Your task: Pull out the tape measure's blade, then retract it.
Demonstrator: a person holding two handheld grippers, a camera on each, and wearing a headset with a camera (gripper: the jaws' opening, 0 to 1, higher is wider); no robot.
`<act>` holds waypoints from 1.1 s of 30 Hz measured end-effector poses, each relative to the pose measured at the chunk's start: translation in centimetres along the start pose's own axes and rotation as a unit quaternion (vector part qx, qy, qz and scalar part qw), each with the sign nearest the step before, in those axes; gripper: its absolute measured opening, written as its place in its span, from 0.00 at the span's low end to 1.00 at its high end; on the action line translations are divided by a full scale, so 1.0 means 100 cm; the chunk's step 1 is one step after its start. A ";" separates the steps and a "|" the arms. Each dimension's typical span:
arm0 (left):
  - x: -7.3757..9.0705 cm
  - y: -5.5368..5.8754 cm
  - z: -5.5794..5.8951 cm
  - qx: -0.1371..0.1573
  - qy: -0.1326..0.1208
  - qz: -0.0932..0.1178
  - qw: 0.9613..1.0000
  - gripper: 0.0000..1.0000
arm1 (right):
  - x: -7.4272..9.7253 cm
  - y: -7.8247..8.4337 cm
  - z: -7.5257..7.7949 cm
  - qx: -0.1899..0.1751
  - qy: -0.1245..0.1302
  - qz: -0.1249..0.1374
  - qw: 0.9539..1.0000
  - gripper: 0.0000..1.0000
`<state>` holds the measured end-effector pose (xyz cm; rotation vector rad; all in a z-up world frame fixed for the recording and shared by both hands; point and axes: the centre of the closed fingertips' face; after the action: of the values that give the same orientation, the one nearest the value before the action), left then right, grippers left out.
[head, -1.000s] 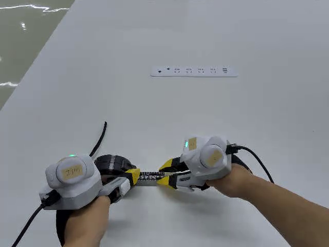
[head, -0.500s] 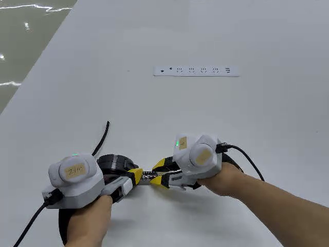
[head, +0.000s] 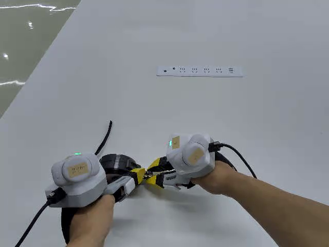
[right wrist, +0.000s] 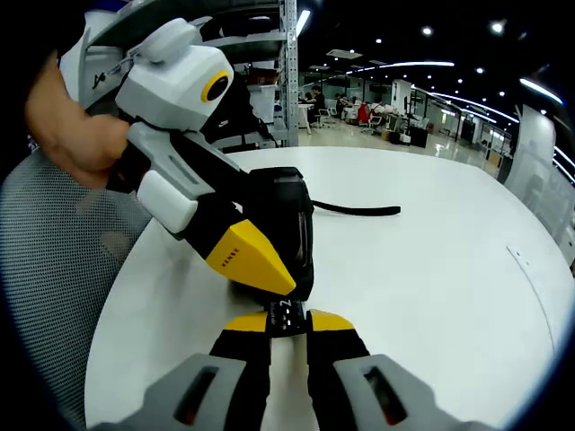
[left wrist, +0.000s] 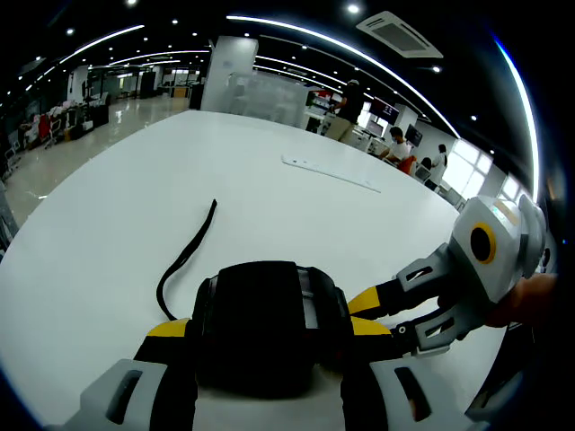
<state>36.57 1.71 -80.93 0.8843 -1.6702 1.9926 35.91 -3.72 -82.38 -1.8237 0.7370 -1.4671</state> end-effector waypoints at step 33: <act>-0.001 0.000 0.002 -0.007 -0.005 -0.002 1.000 0.65 | -0.007 -0.002 0.001 0.036 -0.012 -0.041 0.998 0.15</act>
<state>36.67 1.47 -81.00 0.8928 -1.6841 1.9748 35.89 -3.08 -82.67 -1.8339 0.5961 -1.5018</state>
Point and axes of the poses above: the centre of the closed fingertips' face, and the gripper's own axes: x roughly backward along the fingers, z roughly to its right, y roughly out of its underside, and after that the axes turned 13 degrees about -y, right-handed
